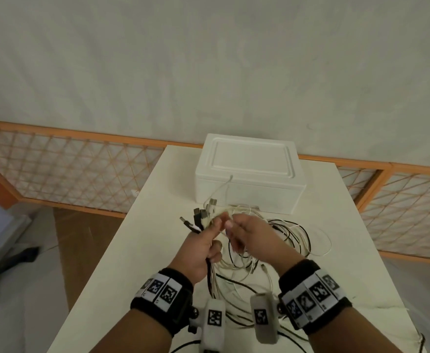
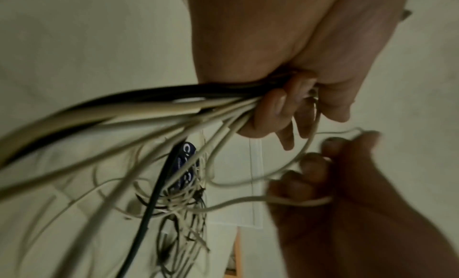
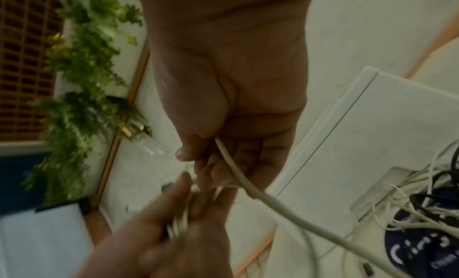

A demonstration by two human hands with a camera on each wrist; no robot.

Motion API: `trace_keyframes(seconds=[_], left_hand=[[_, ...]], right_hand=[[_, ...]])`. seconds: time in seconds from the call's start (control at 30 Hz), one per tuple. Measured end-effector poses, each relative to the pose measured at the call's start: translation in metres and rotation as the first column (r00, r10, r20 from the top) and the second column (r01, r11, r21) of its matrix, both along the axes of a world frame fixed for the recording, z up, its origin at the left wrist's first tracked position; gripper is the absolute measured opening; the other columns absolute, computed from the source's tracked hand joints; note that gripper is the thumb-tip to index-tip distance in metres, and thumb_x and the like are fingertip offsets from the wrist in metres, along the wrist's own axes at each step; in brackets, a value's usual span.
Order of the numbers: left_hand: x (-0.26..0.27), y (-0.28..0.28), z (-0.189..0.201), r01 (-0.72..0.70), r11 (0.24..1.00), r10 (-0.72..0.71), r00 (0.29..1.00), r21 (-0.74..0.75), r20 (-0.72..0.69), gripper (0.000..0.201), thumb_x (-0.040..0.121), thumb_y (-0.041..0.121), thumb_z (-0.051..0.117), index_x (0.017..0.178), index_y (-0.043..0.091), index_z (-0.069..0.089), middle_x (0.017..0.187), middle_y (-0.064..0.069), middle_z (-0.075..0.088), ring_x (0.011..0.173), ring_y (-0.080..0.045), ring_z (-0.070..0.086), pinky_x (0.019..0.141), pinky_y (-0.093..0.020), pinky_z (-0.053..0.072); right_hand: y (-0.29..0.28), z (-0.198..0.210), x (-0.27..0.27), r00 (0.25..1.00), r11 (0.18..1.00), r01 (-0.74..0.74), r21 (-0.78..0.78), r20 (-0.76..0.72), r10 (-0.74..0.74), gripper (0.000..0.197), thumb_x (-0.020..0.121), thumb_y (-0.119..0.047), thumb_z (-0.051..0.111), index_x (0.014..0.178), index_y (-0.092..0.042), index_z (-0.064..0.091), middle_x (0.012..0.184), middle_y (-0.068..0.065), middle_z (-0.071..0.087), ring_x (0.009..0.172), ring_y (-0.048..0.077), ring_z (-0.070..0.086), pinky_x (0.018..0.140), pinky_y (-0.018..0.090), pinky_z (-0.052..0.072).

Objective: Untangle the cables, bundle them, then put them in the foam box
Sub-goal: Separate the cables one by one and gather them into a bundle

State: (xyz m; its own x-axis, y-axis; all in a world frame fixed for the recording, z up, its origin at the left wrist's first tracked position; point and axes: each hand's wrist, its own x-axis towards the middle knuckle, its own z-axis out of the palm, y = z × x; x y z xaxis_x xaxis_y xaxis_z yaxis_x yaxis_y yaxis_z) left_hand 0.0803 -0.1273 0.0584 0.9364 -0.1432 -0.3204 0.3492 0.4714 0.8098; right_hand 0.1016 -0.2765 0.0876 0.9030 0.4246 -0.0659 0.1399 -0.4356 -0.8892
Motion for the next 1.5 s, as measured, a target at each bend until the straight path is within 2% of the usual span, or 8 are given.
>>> trace_keyframes(seconds=[0.2, 0.53, 0.63, 0.87, 1.03, 1.2, 1.33, 1.5], left_hand=[[-0.002, 0.013, 0.015, -0.013, 0.994, 0.023, 0.996, -0.112, 0.089, 0.022, 0.083, 0.033, 0.055, 0.07, 0.016, 0.061, 0.057, 0.006, 0.045, 0.034, -0.002, 0.024, 0.035, -0.016, 0.023], [0.008, 0.088, 0.036, -0.44, 0.829, 0.501, 0.859, -0.346, 0.107, 0.026, 0.096, 0.035, 0.047, 0.074, 0.021, 0.052, 0.053, 0.01, 0.035, 0.033, -0.003, 0.023, 0.035, -0.016, 0.022], [0.005, 0.087, 0.028, -0.412, 0.856, 0.458, 0.885, -0.313, 0.085, 0.022, 0.093, 0.032, 0.048, 0.075, 0.02, 0.052, 0.052, 0.01, 0.037, 0.031, -0.002, 0.023, 0.033, -0.016, 0.021], [-0.01, 0.077, 0.018, -0.227, 0.961, 0.234, 0.972, -0.157, 0.024, 0.039, 0.084, 0.041, 0.049, 0.102, 0.01, 0.066, 0.104, -0.01, 0.073, 0.029, -0.001, 0.022, 0.031, -0.013, 0.022], [-0.014, 0.072, 0.003, -0.145, 0.989, 0.147, 0.986, 0.028, -0.082, 0.045, 0.095, 0.043, 0.041, 0.112, 0.006, 0.063, 0.111, -0.016, 0.07, 0.03, -0.002, 0.021, 0.031, -0.014, 0.022], [-0.021, 0.077, -0.008, -0.068, 0.977, 0.098, 0.985, 0.203, -0.145, 0.047, 0.097, 0.045, 0.042, 0.107, 0.005, 0.065, 0.104, -0.015, 0.072, 0.032, -0.003, 0.021, 0.033, -0.016, 0.023], [-0.027, 0.067, -0.006, -0.088, 0.986, 0.1, 0.992, 0.139, -0.082, 0.046, 0.095, 0.038, 0.047, 0.067, 0.004, 0.059, 0.068, -0.012, 0.061, 0.032, -0.006, 0.022, 0.035, -0.017, 0.021], [-0.03, 0.039, 0.004, -0.182, 0.983, 0.18, 0.983, -0.04, -0.041, 0.048, 0.083, 0.046, 0.054, 0.049, 0.016, 0.036, 0.048, -0.001, 0.034, 0.034, -0.008, 0.022, 0.035, -0.018, 0.023]], right_hand=[[-0.003, -0.027, -0.012, 0.989, 0.958, -0.114, -0.265, 0.062, 0.135, 0.029, 0.097, -0.036, 0.047, 0.077, -0.016, 0.053, 0.061, -0.007, 0.046, 0.053, 0.001, 0.044, 0.056, 0.019, 0.036], [-0.072, -0.095, -0.005, 0.976, 0.877, 0.211, -0.432, 0.041, -0.215, 0.031, 0.097, -0.032, 0.048, 0.067, -0.026, 0.047, 0.075, 0.0, 0.062, 0.074, 0.019, 0.058, 0.069, 0.03, 0.043], [-0.061, -0.09, -0.004, 0.921, 0.913, 0.371, -0.17, -0.057, -0.385, 0.027, 0.099, -0.019, 0.044, 0.075, -0.015, 0.055, 0.076, 0.005, 0.065, 0.069, 0.021, 0.059, 0.066, 0.03, 0.049], [-0.124, -0.051, -0.006, 0.605, 0.617, 0.786, 0.019, 0.177, -0.776, 0.022, 0.097, -0.011, 0.041, 0.086, -0.015, 0.06, 0.072, 0.001, 0.059, 0.073, 0.031, 0.061, 0.066, 0.039, 0.047], [-0.179, -0.044, -0.029, 0.185, 0.197, 0.975, 0.099, 0.12, -0.975, 0.033, 0.096, -0.012, 0.033, 0.114, -0.015, 0.06, 0.118, 0.02, 0.06, 0.1, 0.035, 0.057, 0.083, 0.038, 0.048], [-0.172, -0.024, -0.045, 0.076, 0.082, 0.989, 0.123, 0.056, -0.996, 0.054, 0.09, -0.001, 0.039, 0.141, -0.017, 0.036, 0.147, 0.014, 0.033, 0.123, 0.026, 0.041, 0.101, 0.045, 0.04], [-0.126, -0.006, -0.036, 0.362, 0.434, 0.901, 0.023, 0.512, -0.779, 0.054, 0.076, -0.001, 0.041, 0.129, -0.004, 0.051, 0.136, 0.019, 0.048, 0.125, 0.036, 0.044, 0.106, 0.046, 0.036], [0.022, 0.013, -0.047, 0.983, 0.975, 0.008, -0.224, 0.182, 0.034, 0.04, 0.083, -0.025, 0.068, 0.121, -0.027, 0.057, 0.115, -0.009, 0.063, 0.099, 0.005, 0.058, 0.093, 0.021, 0.046]])
